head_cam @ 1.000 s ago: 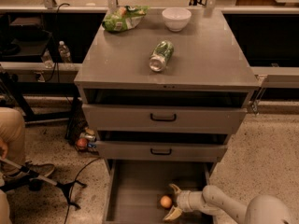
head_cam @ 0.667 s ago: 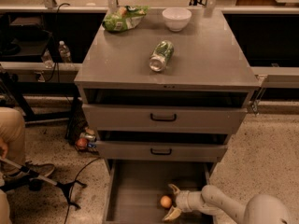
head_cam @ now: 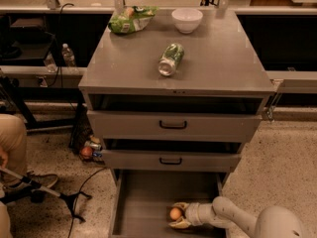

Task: Pick orange from bottom drawer and place on counter

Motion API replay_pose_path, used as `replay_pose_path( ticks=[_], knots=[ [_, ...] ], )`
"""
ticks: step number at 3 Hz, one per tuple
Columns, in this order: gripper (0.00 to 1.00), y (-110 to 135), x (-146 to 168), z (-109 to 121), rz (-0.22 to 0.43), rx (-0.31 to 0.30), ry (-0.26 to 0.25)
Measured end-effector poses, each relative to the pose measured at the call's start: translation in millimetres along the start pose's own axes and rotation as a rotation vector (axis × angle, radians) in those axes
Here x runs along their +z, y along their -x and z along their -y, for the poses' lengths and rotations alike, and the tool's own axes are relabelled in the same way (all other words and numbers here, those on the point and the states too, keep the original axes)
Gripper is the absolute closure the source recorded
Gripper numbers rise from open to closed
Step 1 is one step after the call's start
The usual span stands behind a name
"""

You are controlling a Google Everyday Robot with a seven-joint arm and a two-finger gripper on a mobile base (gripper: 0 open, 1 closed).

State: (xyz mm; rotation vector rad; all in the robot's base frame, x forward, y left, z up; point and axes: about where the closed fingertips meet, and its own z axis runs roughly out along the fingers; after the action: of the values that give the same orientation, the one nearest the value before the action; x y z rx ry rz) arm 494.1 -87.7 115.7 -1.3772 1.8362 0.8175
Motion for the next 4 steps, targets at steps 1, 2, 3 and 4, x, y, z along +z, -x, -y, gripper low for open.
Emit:
replay_pose_path(
  ticks=[1, 2, 3, 4],
  knots=[
    [0.64, 1, -1, 0, 0.019, 0.005, 0.018],
    [0.87, 4, -13, 6, 0.066, 0.014, 0.039],
    [1.0, 22, -41, 8, 0.154, -0.007, 0.071],
    [1.0, 48, -81, 4, 0.234, -0.069, 0.104]
  ],
)
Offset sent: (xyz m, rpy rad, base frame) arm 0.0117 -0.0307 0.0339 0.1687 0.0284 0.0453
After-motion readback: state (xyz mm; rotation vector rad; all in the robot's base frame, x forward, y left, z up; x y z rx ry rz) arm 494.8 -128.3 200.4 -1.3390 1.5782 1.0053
